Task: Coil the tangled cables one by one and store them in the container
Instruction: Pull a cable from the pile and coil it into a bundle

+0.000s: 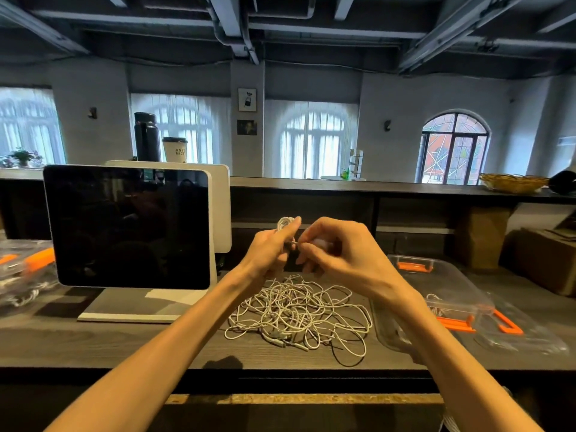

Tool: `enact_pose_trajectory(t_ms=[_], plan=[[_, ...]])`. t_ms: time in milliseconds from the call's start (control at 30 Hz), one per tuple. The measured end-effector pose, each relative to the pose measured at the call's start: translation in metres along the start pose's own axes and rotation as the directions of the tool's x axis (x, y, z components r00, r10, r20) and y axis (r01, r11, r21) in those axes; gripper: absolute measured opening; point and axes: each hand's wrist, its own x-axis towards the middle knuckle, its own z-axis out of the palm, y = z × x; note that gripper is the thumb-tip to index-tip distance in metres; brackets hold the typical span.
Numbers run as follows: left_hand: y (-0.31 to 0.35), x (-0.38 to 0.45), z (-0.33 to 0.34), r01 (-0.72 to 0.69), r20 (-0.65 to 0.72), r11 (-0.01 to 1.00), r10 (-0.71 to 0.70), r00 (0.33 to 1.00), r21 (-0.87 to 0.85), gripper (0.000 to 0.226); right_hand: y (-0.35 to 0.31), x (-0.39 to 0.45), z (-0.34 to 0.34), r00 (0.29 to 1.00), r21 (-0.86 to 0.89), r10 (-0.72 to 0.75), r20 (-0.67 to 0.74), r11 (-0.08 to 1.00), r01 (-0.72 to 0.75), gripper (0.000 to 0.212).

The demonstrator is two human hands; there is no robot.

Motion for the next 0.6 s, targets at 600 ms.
enact_pose_trajectory(t_ms=[600], plan=[[0.016, -0.006, 0.012, -0.008, 0.097, 0.961, 0.036, 0.995, -0.276, 0.059, 0.005, -0.003, 0.012, 0.974, 0.123, 0.106, -0.200, 0.989, -0.083, 0.043]])
